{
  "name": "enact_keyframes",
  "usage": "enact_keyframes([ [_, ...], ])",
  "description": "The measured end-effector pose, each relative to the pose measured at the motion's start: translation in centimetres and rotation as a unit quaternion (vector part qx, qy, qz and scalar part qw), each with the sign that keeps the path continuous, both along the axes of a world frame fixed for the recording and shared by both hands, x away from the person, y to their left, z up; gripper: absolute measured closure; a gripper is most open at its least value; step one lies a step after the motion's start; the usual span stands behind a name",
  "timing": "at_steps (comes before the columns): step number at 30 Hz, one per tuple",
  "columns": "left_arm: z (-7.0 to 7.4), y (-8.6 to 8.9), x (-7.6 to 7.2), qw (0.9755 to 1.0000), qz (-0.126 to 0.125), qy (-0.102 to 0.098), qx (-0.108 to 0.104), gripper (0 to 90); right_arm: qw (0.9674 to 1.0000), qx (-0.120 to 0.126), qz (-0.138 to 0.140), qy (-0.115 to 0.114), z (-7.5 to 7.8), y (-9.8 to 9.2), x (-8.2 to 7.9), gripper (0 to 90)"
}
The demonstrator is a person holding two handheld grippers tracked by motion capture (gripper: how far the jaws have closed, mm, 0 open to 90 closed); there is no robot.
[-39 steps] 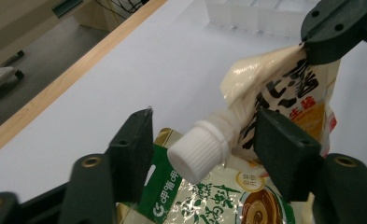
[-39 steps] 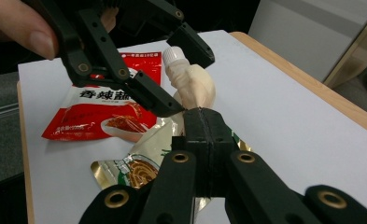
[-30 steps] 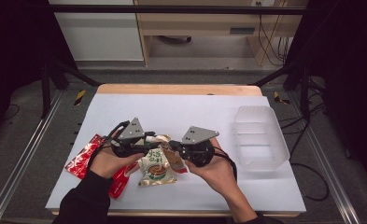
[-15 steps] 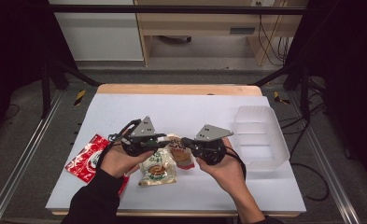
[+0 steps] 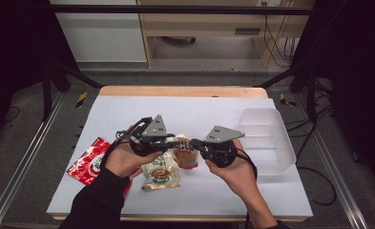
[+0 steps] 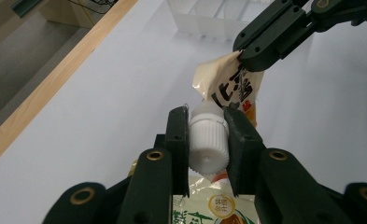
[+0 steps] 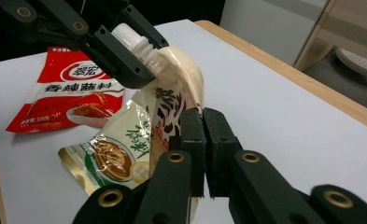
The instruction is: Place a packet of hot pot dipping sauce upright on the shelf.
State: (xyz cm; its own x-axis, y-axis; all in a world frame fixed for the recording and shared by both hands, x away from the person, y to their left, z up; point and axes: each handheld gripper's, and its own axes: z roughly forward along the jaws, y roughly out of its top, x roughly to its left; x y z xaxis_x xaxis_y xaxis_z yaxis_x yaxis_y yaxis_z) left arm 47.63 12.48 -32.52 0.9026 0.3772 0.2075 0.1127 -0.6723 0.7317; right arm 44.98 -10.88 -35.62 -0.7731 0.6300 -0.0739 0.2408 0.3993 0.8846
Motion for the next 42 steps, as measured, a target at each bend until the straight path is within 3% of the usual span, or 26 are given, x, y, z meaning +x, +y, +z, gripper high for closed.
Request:
enact_keyframes([
  [4, 0.5, -0.4, -0.1, 1.0000, -0.007, -0.002, 0.006, 73.8, 1.0000, -0.007, 0.002, -0.001, 0.3, -0.3, -0.1, 86.8],
  [8, 0.8, -0.8, -0.1, 0.9999, -0.009, -0.008, 0.011, 73.8, 0.9993, -0.037, 0.001, -0.009, 1.0, -0.6, 0.0, 78.8],
  [12, 0.8, -0.8, 0.1, 0.9999, -0.006, -0.010, 0.012, 73.9, 0.9972, -0.071, 0.001, -0.021, 1.7, -0.6, 0.1, 59.1],
  [14, 0.8, -0.8, 0.1, 0.9998, -0.004, -0.010, 0.014, 73.8, 0.9938, -0.105, -0.004, -0.035, 1.9, -0.4, 0.3, 49.3],
  [17, 0.8, -0.8, 0.2, 0.9998, -0.001, -0.012, 0.013, 73.9, 0.9912, -0.125, 0.000, -0.044, 2.1, 0.1, 0.6, 36.5],
  [19, 0.7, -0.8, 0.3, 0.9998, 0.000, -0.012, 0.017, 73.8, 0.9905, -0.130, 0.000, -0.045, 2.2, 0.3, 0.8, 33.9],
  [20, 0.7, -0.9, 0.3, 0.9997, -0.002, -0.013, 0.021, 73.8, 0.9886, -0.139, 0.005, -0.058, 2.4, 0.8, 1.2, 27.3],
  [21, 0.7, -0.9, 0.3, 0.9997, -0.002, -0.013, 0.021, 73.8, 0.9886, -0.139, 0.005, -0.058, 2.4, 0.8, 1.2, 27.3],
  [22, 0.7, -0.9, 0.3, 0.9997, -0.002, -0.013, 0.021, 73.8, 0.9871, -0.155, 0.014, -0.037, 2.4, 1.3, 1.7, 20.3],
  [27, 0.7, -0.9, 0.2, 0.9997, 0.000, -0.014, 0.021, 73.8, 0.9855, -0.165, 0.023, -0.033, 2.4, 2.2, 2.2, 33.7],
  [28, 0.7, -0.9, 0.3, 0.9997, 0.001, -0.013, 0.022, 73.8, 0.9850, -0.168, 0.021, -0.035, 2.5, 2.5, 2.3, 46.6],
  [29, 0.7, -0.9, 0.3, 0.9997, 0.001, -0.013, 0.022, 73.8, 0.9850, -0.168, 0.021, -0.035, 2.5, 2.5, 2.3, 46.6],
  [30, 0.6, -0.8, 0.3, 0.9997, 0.002, -0.013, 0.021, 73.8, 0.9848, -0.168, 0.024, -0.037, 2.5, 2.7, 2.3, 56.2],
  [32, 0.6, -0.8, 0.3, 0.9997, 0.003, -0.014, 0.020, 73.7, 0.9846, -0.169, 0.025, -0.038, 2.5, 2.8, 2.3, 59.4],
  [34, 0.5, -0.7, 0.3, 0.9998, 0.005, -0.010, 0.016, 73.8, 0.9831, -0.175, 0.032, -0.041, 2.4, 3.1, 2.1, 76.3],
  [36, 0.4, -0.6, 0.3, 0.9999, 0.010, -0.009, 0.009, 73.7, 0.9815, -0.183, 0.036, -0.043, 2.4, 3.2, 2.0, 84.4],
  [41, 0.2, -0.4, 0.3, 0.9999, 0.014, -0.003, -0.008, 71.3, 0.9785, -0.196, 0.042, -0.047, 2.5, 3.4, 1.7, 88.4],
  [42, 0.2, -0.4, 0.3, 0.9996, 0.016, -0.003, -0.021, 63.7, 0.9778, -0.199, 0.042, -0.049, 2.7, 3.3, 1.7, 88.5],
])
